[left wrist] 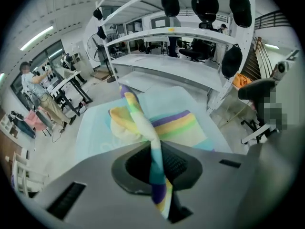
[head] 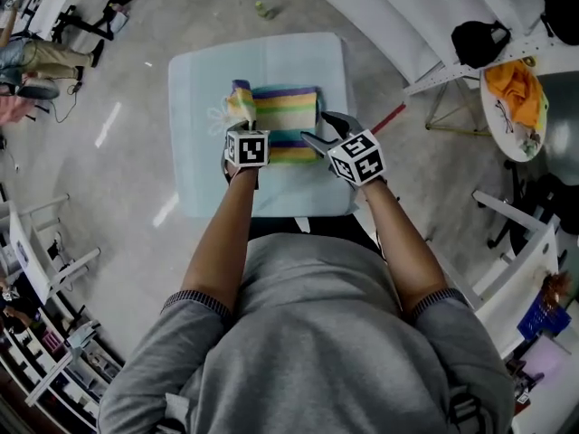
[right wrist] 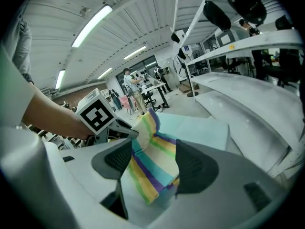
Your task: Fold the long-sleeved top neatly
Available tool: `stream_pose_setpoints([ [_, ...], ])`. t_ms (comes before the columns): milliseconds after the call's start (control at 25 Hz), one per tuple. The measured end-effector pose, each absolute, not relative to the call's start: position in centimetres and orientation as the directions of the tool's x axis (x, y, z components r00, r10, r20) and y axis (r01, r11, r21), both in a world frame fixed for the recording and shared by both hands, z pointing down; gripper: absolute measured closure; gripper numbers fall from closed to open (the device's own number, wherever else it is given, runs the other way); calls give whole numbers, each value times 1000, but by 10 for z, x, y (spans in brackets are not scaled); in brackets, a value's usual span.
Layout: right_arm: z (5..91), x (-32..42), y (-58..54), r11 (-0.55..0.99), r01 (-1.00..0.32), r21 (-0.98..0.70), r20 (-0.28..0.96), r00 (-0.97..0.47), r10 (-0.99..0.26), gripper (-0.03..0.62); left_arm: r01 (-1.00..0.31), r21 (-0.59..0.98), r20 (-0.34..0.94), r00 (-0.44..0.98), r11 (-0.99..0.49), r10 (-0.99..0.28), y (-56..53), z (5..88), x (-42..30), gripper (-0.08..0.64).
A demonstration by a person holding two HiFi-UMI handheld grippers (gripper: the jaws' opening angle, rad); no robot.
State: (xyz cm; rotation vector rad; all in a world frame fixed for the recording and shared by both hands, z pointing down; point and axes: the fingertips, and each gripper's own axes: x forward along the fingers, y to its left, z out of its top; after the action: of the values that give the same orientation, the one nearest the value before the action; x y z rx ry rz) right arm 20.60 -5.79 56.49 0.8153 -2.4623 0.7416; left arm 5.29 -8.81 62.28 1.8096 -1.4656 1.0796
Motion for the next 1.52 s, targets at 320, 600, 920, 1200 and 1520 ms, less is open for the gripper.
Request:
stream_pose_setpoints([
  [320, 572, 256, -52, 631, -683, -368, 554, -706, -441, 290, -951, -7, 875, 144, -310, -462, -84, 644, 140, 512],
  [600, 582, 300, -39, 586, -719, -374, 572, -676, -466, 290, -876, 243, 824, 413, -415, -388, -65, 660, 219, 408],
  [920, 581, 308, -33, 610, -704, -363, 571, -686, -451, 288, -781, 278, 726, 552, -559, -410, -37, 619, 250, 403],
  [1200, 544, 275, -21, 698, -649, -303, 556, -715, -424, 288, -737, 276, 635, 622, -616, -459, -12, 553, 222, 403],
  [1520, 494, 231, 6, 749, -623, -226, 546, -718, -432, 288, -738, 203, 562, 626, -644, -540, 0, 492, 141, 444],
])
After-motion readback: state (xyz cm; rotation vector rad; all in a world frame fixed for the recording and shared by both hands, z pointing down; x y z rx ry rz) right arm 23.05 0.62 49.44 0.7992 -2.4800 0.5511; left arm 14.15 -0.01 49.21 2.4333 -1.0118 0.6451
